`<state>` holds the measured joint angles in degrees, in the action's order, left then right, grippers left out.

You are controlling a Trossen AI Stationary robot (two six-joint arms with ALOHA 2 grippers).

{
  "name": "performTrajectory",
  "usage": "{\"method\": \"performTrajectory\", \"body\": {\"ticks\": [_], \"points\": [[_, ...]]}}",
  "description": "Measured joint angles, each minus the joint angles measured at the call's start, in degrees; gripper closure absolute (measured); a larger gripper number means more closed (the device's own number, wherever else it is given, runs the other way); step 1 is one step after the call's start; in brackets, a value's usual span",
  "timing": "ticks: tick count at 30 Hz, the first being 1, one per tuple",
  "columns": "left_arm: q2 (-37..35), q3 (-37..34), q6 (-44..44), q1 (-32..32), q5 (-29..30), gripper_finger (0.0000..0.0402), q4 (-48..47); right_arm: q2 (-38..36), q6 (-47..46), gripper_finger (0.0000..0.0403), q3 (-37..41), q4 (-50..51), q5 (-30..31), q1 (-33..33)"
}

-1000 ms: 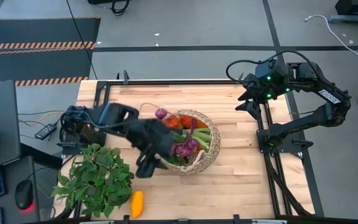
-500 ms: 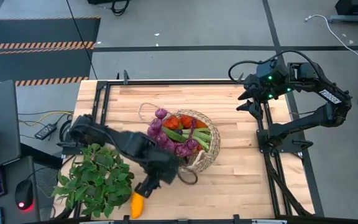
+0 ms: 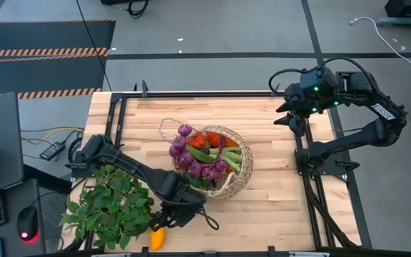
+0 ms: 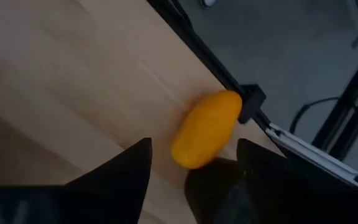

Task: Build produce basket
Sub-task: Put the yellow mango into the brown basket

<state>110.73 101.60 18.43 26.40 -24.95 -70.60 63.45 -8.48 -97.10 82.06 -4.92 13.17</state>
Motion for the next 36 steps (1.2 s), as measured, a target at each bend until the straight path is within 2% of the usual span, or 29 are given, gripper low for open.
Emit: {"method": "performTrajectory", "body": {"ticks": [7, 19, 24, 36], "points": [[0.0, -3.6, 0.3, 0.3, -1.4, 0.0137, 3.7, -1.0, -3.3, 0.0165, 0.0, 0.0, 0.8, 0.0], [0.0, -12.5, 1.9, 1.8, -1.2, 0.0135, 9.1, -0.9, -11.3, 0.0165, 0.0, -0.1, 0.9, -0.1], [0.0, -15.8, 2.3, 1.8, -1.3, 0.0135, 14.4, -0.9, -14.1, 0.0165, 0.0, -0.1, 1.1, -1.7], [0.0, -20.0, 5.4, 3.6, -2.8, 0.0136, 16.7, -0.8, -19.2, 0.0165, 0.0, -0.1, 6.5, -6.9]]}}
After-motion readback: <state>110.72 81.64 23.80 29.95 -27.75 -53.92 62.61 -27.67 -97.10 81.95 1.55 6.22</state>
